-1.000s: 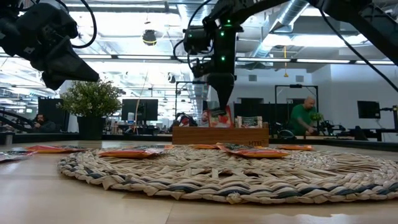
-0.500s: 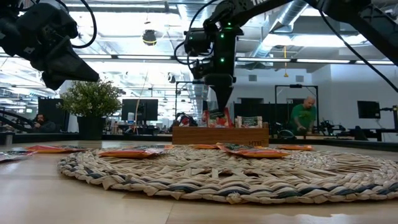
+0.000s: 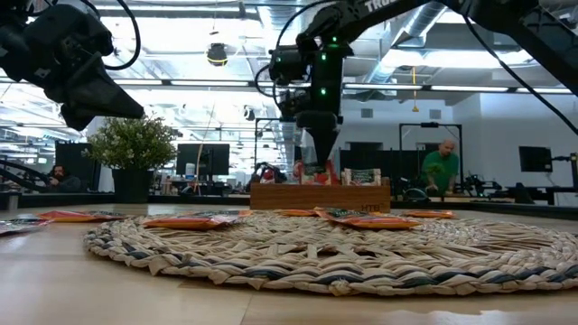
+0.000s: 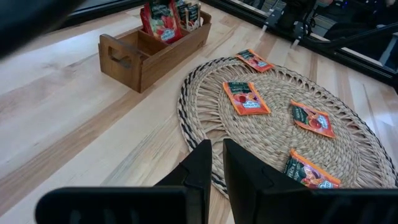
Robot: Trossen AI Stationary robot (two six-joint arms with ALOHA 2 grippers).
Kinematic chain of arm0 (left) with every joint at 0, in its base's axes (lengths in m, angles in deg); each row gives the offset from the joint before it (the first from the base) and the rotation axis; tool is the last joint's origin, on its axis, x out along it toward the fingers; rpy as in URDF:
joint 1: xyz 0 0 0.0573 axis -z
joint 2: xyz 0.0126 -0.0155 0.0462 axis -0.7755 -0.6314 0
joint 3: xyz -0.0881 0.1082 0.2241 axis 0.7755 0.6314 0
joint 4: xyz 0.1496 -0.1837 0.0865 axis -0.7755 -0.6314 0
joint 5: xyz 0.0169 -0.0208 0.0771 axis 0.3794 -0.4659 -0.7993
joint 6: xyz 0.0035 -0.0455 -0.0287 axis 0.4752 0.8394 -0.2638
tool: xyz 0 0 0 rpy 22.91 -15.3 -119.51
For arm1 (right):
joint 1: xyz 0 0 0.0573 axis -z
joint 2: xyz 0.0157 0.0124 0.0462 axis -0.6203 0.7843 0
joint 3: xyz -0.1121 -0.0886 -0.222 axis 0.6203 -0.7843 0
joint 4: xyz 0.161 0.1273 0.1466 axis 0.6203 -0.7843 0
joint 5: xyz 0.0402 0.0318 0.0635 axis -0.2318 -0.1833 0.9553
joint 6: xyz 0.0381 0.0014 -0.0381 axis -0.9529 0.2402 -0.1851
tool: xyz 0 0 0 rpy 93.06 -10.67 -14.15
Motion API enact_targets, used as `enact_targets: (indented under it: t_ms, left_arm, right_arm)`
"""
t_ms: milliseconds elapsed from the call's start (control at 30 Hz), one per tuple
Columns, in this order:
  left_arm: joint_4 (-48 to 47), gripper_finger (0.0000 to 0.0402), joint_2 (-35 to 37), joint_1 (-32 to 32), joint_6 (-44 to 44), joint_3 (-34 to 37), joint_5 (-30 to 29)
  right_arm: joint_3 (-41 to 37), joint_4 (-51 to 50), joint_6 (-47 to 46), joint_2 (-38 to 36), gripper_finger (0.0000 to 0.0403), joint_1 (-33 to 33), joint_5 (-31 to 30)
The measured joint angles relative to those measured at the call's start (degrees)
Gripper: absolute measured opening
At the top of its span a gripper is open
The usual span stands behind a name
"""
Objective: Pick & Place Tea
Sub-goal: Put the red tea bag into the middle section of the wooden organizer
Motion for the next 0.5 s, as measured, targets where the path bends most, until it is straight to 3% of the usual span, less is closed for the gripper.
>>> enact_targets:
  t_ms: [233, 500]
  left_arm:
    - [0.0, 0.0033, 0.0, 0.0, 0.0, 0.0, 0.0]
    - [0.0, 0.0033, 0.0, 0.0, 0.0, 0.0, 0.0]
  right_arm:
    - [-5.9, 2.2, -0.6, 0.0, 0.0, 0.1, -0.8]
    - [-6.4, 3.3, -1.1, 0.0, 0.0, -0.3, -0.9]
